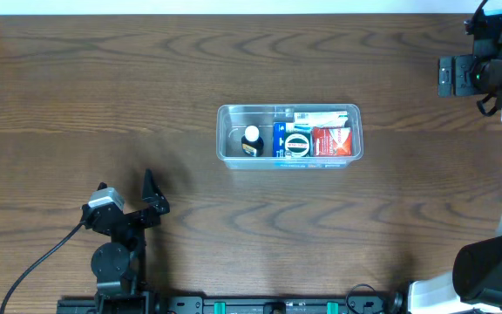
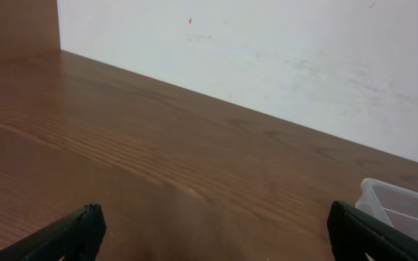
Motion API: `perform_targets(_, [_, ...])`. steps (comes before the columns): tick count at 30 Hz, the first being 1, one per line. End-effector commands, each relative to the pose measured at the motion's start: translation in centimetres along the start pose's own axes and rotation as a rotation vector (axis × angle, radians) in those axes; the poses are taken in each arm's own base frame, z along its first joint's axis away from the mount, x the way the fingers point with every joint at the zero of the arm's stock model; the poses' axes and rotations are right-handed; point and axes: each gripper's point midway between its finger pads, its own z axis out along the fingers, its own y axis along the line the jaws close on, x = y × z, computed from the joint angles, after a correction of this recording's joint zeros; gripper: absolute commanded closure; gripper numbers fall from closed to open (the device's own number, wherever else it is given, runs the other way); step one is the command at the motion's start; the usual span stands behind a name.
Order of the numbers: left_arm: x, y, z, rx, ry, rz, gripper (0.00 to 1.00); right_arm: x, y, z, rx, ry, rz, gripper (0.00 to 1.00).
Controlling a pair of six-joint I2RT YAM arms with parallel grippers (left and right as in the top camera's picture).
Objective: Pack container
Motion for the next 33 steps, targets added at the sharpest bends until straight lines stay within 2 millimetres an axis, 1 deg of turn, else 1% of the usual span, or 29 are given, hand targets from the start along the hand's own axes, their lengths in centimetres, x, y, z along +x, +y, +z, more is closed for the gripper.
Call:
perform_targets(1, [1.7,0.8,0.1,-0.029,0.052,0.019,0.02,-0.2,0.0,-0.3,-0.001,-0.008,0.011,0.01])
perform_targets(6, [1.7,0.8,0.1,-0.029,0.052,0.019,0.02,-0.2,0.0,-0.3,-0.002,-0.009,0.01,0.01])
perform_targets(8, [1.7,0.8,0.1,-0.029,0.052,0.019,0.02,-0.4,-0.1,-1.0,0.003,-0.024,0.012,0.01])
perform_targets(10, [1.7,0.8,0.1,-0.029,0.052,0.019,0.02,-0.8,-0.1,-2.4,0.008,-0.056,0.009,0.01])
perform_targets(14, [1.7,0.8,0.1,-0.029,0.052,0.019,0.02,-1.8,0.8,-6.9,0.011,-0.15,-0.011,0.01])
perform_targets(17, [1.7,0.8,0.1,-0.029,0.052,0.019,0.02,-2.8,2.5,-11.0,-0.003,-0.251,-0.046,0.01])
perform_targets(20, [1.7,0.8,0.1,-0.029,0.052,0.019,0.02,-3.5,5.1,-15.1,-0.041,-0.354,-0.097,0.01])
perform_targets(22, [1.7,0.8,0.1,-0.029,0.052,0.019,0.02,-3.6,7.3,-18.1,-0.083,-0.427,-0.141,0.01])
perform_targets(24, [1.7,0.8,0.1,-0.029,0.052,0.019,0.02,-3.5,9.2,-20.6,-0.125,-0.488,-0.179,0.01])
perform_targets(26, [1.7,0.8,0.1,-0.029,0.052,0.019,0.02,-3.2,10.6,-22.9,-0.163,-0.541,-0.209,0.01])
perform_targets(28, [1.7,0.8,0.1,-0.029,0.052,0.019,0.02,-3.0,11.5,-24.9,-0.191,-0.596,-0.226,0.01])
perform_targets(30, [1.7,0.8,0.1,-0.029,0.052,0.019,0.02,-2.8,12.4,-26.5,-0.26,-0.642,-0.212,0.01])
perform_targets(33, [1.7,0.8,0.1,-0.029,0.052,0.019,0.02,-2.7,13.0,-27.5,-0.315,-0.702,-0.192,0.01])
